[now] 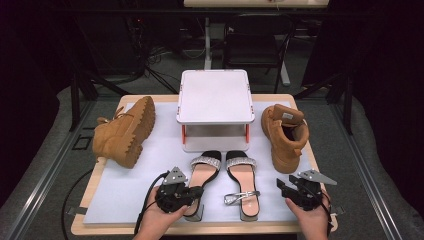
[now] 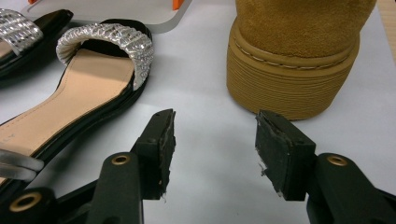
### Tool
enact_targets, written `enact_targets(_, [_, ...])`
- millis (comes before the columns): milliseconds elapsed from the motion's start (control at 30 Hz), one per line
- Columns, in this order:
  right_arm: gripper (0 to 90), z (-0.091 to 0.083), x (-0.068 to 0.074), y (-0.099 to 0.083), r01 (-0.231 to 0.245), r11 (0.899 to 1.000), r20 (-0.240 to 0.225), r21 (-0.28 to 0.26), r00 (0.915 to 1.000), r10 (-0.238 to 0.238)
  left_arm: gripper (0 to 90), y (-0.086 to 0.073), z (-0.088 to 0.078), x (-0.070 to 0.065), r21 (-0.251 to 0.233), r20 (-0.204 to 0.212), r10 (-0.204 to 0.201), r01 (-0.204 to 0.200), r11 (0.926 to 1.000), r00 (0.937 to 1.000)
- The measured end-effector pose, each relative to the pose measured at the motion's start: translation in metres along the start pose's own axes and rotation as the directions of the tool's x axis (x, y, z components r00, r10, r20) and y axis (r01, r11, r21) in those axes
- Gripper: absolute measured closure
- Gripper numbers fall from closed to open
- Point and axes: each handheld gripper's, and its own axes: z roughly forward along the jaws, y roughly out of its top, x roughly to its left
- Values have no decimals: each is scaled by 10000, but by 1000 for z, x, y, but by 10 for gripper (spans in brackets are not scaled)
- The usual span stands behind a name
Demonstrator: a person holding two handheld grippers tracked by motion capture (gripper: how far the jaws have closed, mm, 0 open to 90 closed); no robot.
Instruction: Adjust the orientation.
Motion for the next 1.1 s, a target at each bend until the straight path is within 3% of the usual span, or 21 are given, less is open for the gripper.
enact_targets(300, [473, 0, 0, 0, -49, 10000, -63, -30, 10000, 49, 816, -2, 11, -6, 132, -39, 98, -98, 9999, 9999])
enact_targets(767, [473, 0, -1, 0, -115, 9999, -128, -67, 9999, 115, 811, -3, 11, -8, 88, -189, 188, -186, 9998, 9996])
enact_targets(833, [472, 0, -1, 0, -127, 9999, -136, -62, 9998, 127, 770, -3, 11, -8, 13, -140, 153, -153, 9999, 9998])
enact_targets(867, [472, 0, -1, 0, -132, 9999, -143, -60, 9998, 131, 733, -2, 8, -7, -111, 19, -99, 99, 9999, 9999])
enact_targets(1100, [472, -1, -3, 0, -210, 9998, -163, -62, 9996, 209, 658, 2, -15, -5, -607, -160, -299, 289, 9977, 9994])
